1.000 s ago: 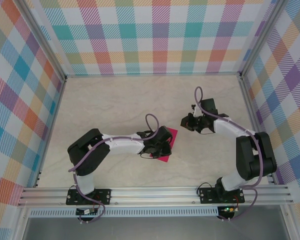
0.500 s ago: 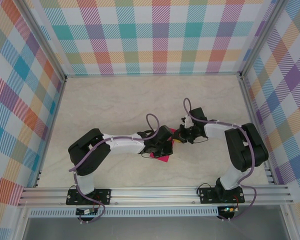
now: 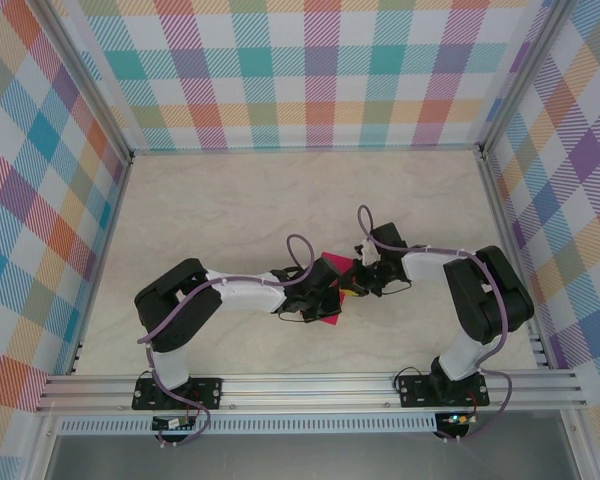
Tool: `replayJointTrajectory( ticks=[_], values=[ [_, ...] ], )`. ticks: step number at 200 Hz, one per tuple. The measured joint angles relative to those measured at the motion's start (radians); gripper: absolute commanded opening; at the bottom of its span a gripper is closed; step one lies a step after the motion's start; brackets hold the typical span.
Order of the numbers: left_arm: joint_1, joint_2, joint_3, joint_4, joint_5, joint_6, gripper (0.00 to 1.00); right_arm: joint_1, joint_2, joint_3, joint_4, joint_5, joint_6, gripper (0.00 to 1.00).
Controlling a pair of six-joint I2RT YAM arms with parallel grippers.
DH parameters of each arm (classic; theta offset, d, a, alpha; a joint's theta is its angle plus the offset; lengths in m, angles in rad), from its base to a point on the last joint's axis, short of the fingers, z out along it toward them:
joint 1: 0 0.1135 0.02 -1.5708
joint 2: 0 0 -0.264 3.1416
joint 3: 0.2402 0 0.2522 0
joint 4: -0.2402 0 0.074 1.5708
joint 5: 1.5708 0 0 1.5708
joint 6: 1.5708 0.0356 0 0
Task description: Fold a paper plane with a square sheet of paper (pick it up from the middle)
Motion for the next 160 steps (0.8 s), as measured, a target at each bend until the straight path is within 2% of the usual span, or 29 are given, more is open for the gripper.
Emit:
replayJointTrajectory(
  ticks=[160],
  values=[
    [0.0, -0.026, -0.049, 0.03, -0.035, -0.004, 0.01, -0.032, 0.099, 0.092, -0.084, -0.019, -0.019, 0.0]
  ],
)
